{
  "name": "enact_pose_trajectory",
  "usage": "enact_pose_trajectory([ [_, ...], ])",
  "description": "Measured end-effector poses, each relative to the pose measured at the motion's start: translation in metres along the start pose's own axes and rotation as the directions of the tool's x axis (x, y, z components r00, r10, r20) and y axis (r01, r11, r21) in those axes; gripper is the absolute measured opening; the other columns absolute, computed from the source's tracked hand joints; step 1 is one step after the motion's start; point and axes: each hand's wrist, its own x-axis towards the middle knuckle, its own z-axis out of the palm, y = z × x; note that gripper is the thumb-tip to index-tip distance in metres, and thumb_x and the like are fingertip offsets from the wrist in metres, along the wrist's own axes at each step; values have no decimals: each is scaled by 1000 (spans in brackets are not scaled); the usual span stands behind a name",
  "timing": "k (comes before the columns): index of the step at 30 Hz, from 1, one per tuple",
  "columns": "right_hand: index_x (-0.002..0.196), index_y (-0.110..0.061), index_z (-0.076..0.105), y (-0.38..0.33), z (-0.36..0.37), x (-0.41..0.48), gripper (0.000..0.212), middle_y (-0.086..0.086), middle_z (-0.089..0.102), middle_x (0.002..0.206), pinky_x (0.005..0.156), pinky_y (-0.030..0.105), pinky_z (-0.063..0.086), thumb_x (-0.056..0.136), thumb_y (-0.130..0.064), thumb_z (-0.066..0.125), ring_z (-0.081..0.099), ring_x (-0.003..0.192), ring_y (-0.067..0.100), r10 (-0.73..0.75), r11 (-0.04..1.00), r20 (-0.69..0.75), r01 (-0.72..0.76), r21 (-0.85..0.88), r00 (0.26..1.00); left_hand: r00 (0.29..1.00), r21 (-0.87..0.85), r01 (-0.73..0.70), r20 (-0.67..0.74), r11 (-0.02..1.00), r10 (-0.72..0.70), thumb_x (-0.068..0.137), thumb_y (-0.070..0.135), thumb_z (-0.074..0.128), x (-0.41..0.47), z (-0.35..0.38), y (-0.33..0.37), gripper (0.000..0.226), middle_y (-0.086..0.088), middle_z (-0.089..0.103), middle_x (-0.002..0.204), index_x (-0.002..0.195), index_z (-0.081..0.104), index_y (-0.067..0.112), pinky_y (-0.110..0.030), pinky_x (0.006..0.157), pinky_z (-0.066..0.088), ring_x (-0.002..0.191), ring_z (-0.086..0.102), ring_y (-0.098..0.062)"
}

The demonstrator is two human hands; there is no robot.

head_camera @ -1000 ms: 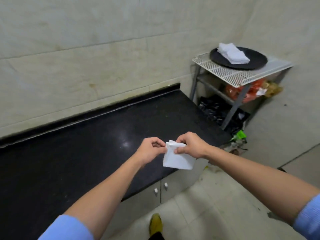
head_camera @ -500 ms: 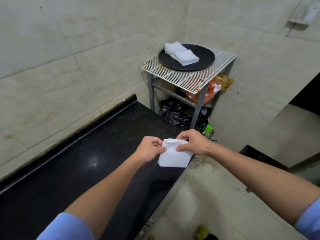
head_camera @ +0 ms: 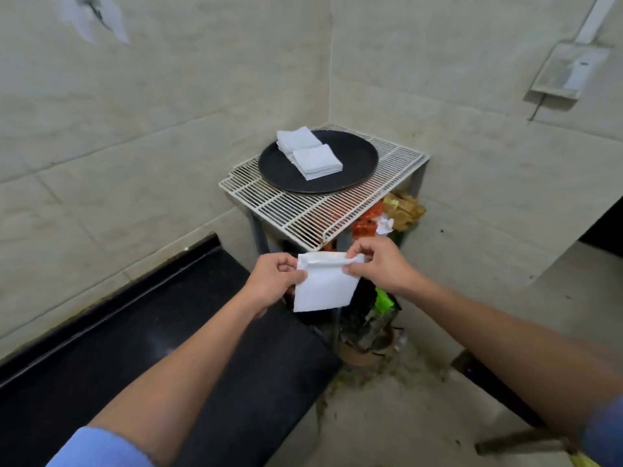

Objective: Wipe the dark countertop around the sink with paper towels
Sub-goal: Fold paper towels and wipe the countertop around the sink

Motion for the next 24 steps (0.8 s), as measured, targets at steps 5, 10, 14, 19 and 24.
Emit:
enact_pose_trajectory([
  [5,91,-1,74,10,-53,50,13,-11,61,54,49,16,44,78,-3,74,53,43,-3,96,993,81,-100,55,992,997,16,-23,-71,1000,24,81,-2,69,43,28,35,11,-13,56,69,88,63,-8,-23,56,44,58,49,-17],
  [10,97,-15,72,9,-78,101,19,3,72,89,63,24,55,81,-5,72,65,73,12,156,960,64,-167,225,986,992,41,-66,-108,997,70,78,-10,66,91,32,66,17,-10,61,72,88,61,3,-23,59,48,63,56,-17],
  [14,108,-16,68,4,-92,157,29,3,71,102,79,28,56,82,-2,71,68,93,16,106,931,87,-130,341,991,984,-95,-106,-150,990,91,82,-4,66,136,31,89,21,-14,69,85,99,60,8,-33,66,55,73,66,-20],
  [19,118,-18,63,-4,-99,249,31,2,67,108,84,35,57,89,-8,64,65,98,16,90,951,35,-96,293,995,969,-188,-119,-236,975,73,91,8,61,200,20,114,11,-9,71,86,100,61,2,-26,52,55,68,69,-16],
  [24,115,-14,65,-4,-85,332,27,-6,56,75,66,22,45,90,-7,60,55,71,8,-19,987,-79,32,159,997,934,-165,-87,-358,982,22,87,3,63,276,-1,117,15,-21,64,97,101,60,9,-44,63,60,83,66,-30],
])
